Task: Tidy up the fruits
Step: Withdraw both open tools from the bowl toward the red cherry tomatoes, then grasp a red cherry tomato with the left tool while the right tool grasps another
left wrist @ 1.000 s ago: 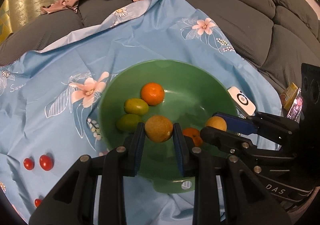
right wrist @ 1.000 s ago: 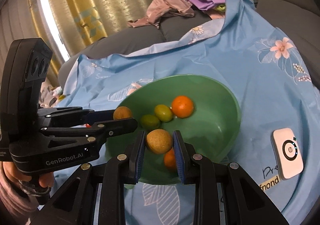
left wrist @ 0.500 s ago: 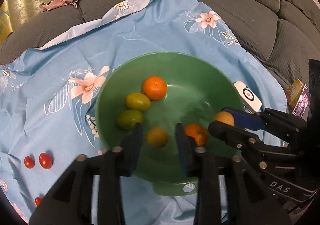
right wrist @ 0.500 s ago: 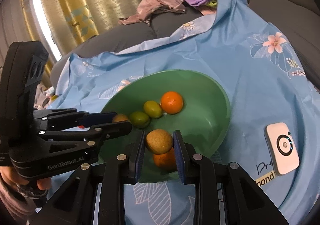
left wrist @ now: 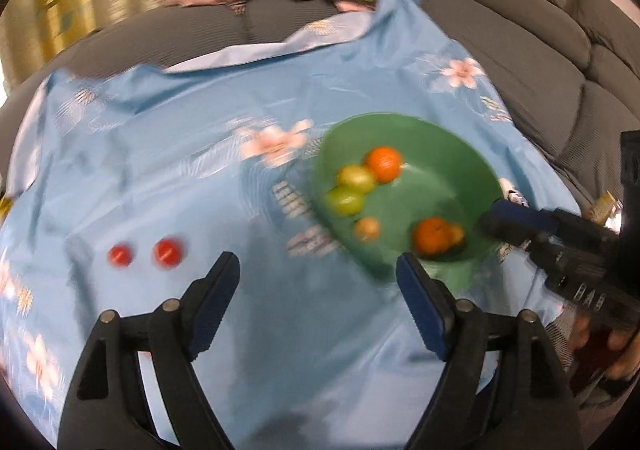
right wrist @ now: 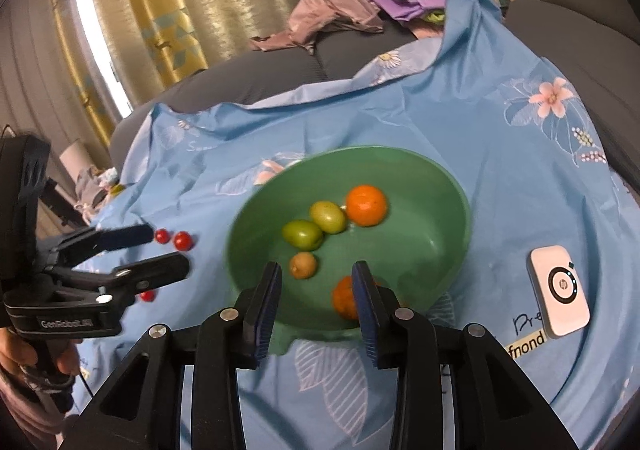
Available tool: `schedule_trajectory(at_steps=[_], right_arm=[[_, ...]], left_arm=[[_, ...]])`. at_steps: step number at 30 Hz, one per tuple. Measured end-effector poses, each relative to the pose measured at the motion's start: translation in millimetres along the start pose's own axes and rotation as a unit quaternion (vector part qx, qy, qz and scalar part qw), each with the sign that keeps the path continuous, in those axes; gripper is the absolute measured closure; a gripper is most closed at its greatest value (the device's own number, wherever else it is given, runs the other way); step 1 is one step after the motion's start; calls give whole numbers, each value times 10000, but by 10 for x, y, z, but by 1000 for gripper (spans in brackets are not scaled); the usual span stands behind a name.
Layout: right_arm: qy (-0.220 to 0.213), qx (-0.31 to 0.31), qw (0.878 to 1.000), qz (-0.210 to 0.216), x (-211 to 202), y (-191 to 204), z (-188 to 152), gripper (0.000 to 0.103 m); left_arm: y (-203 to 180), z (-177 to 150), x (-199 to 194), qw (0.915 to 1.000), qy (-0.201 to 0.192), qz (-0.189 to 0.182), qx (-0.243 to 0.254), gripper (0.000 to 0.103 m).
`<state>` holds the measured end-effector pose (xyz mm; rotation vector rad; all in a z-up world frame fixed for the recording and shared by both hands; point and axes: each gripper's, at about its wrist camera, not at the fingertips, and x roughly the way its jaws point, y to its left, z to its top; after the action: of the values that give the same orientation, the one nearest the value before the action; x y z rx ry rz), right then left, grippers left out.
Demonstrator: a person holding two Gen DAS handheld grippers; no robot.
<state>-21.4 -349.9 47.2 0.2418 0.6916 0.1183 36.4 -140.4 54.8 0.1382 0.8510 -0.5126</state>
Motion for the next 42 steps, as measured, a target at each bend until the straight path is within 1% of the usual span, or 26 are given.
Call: schedule_trajectory(at_steps=[4, 7, 13, 16, 21, 24, 28, 32, 34, 37, 40, 42], right_arm=[[-17, -46, 10000, 84, -86, 92, -1, 66], [-29, -117, 9999, 108, -138, 183, 4, 66], [40, -348, 9990, 269, -143, 427, -4, 66], [154, -503, 9980, 364, -76, 587, -20, 66], [400, -804, 9941, 601, 86, 880, -79, 66], [657, -1004, 9893, 828, 237, 1076, -158, 66], [1122, -1338, 9782, 1120, 535, 1372, -300, 66], [1426, -1672, 9661, 1356, 836, 1671, -384, 66], [1501, -1759, 9618, 1465, 985, 1789, -376, 66], [1621, -1904, 9573, 1451, 1228, 1953, -371, 66], [1777, -2047, 9535, 1314, 1438, 2058, -375, 66], [1865, -2117, 9501, 1330, 1541, 2117, -377, 66]], left_arm=[[371, -279, -279, 9985, -52, 355, -414, 22], [664, -519, -514, 9951, -125, 576, -788, 22], [1017, -948, -758, 9883, -71, 834, -1274, 22], [1095, -1106, -802, 9858, -13, 890, -1421, 22], [1167, -1211, -818, 9846, 4, 820, -1544, 22], [1219, -1244, -781, 9844, 15, 749, -1595, 22], [1264, -1270, -727, 9847, -1, 649, -1619, 22], [1313, -1264, -686, 9856, -27, 612, -1573, 22], [1354, -1258, -668, 9859, -43, 617, -1553, 22], [1426, -1261, -634, 9858, -42, 598, -1571, 22], [1484, -1267, -594, 9858, -21, 591, -1572, 22], [1506, -1258, -567, 9862, -14, 569, -1557, 22]])
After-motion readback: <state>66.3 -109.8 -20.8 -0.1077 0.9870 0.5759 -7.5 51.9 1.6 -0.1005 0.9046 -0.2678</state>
